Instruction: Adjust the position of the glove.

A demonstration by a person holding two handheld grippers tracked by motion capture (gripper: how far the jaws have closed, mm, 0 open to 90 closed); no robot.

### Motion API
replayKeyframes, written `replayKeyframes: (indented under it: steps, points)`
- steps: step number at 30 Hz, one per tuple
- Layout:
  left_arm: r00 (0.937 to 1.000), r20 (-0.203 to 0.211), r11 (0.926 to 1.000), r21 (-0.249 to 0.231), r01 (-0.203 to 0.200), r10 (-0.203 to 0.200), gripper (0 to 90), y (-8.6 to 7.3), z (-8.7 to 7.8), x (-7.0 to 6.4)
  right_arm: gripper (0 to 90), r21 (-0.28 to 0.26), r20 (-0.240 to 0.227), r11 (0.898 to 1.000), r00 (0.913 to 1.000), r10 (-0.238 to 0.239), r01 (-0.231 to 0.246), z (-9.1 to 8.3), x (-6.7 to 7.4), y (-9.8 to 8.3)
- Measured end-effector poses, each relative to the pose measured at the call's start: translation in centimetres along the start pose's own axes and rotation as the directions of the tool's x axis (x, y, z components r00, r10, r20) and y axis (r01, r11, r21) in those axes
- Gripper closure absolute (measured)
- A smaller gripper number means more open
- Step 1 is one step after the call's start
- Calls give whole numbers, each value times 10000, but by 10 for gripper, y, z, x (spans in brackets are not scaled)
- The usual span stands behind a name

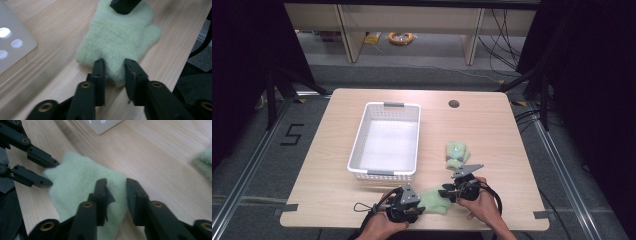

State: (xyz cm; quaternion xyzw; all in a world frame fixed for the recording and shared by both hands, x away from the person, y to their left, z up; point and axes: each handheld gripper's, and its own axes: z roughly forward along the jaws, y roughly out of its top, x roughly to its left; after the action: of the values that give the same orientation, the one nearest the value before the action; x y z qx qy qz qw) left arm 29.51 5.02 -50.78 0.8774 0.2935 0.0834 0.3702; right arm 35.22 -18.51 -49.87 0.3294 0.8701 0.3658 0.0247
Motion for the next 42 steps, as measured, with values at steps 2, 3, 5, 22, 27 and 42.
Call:
replayKeyframes:
  steps: [2, 3, 5, 22, 27, 42]
  points:
    - [9997, -83, 9997, -1, -238, 238, 797, 1, -1, 1, 821, -90, -124, 9999, 9999, 100, -102, -3, 3, -1]
    - [10000, 11, 10000, -46, -19, 19, 803, 1, -1, 0, 828, -137, -132, 9999, 9999, 52, -54, -5, 2, -1]
    - [9994, 321, 9995, -269, 157, -148, 809, 4, -6, 1, 833, -260, -73, 9996, 9999, 138, -140, -11, 4, -2]
    - [9977, 677, 9996, -267, 17, 1, 807, 22, 13, -4, 832, -1137, -32, 9838, 9903, 1391, -1385, -50, 0, -32]
    - [9974, 671, 9996, -90, -253, 258, 801, 19, 17, -5, 823, -703, 426, 9911, 9923, 1165, -1134, -42, -2, -35]
    - [9963, 784, 9994, 31, 356, -358, 472, 14, 8, -5, 598, -647, 889, 9942, 9918, 914, -858, -47, -4, -30]
